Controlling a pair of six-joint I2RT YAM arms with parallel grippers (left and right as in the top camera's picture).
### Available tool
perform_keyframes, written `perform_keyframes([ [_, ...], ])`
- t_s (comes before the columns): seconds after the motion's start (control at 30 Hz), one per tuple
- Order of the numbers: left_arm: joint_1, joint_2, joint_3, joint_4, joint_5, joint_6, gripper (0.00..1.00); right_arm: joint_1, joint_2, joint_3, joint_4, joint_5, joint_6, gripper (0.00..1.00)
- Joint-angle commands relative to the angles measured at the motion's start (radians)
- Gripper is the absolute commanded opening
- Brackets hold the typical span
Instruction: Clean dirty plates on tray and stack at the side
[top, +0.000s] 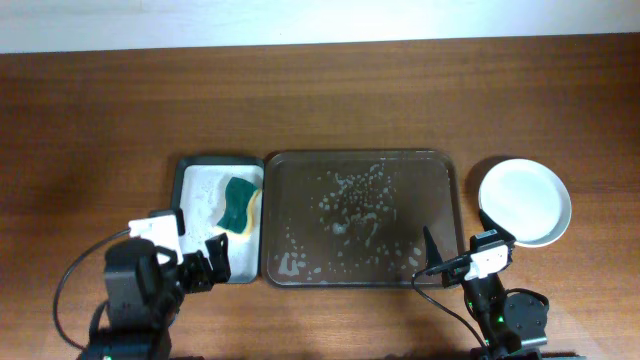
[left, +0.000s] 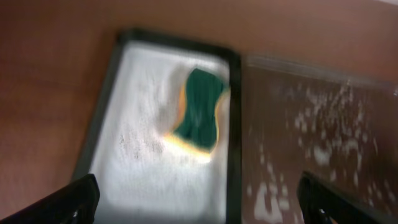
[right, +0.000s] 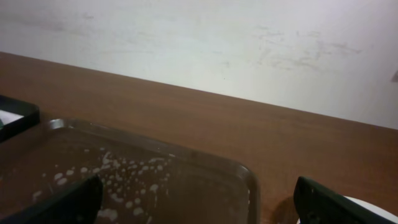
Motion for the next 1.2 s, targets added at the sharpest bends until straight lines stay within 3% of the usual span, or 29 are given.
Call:
perform_keyframes([
  [0.0, 0.000, -0.172, -0.175, 0.152, -0.043, 0.016, 0.99, 0.008, -0.007, -0.005, -0.005, -0.016, 0.001, 0.99],
  [0.1, 0.000, -0.357, -0.397, 0.424, -0.024, 0.015, 0.99, 0.008, -0.007, -0.005, -0.005, -0.016, 0.001, 0.99],
  [0.3, 0.000, -0.570, -0.626, 0.868, -0.080, 0.017, 0.99, 0.008, -0.007, -0.005, -0.005, -0.016, 0.001, 0.99],
  [0.43, 0.000, -0.570, -0.625, 0.789, -0.093, 0.155, 0.99, 0.008, -0.007, -0.005, -0.005, -0.016, 0.001, 0.99],
  [0.5, -0.001, -0.570, -0.625, 0.683, -0.095, 0.156, 0.99, 0.008, -0.007, -0.005, -0.005, -0.016, 0.001, 0.99],
  [1.17, 0.000, -0.570, -0.625, 0.688, -0.081, 0.157, 0.99, 0.008, -0.007, -0.005, -0.005, -0.016, 0.001, 0.99],
])
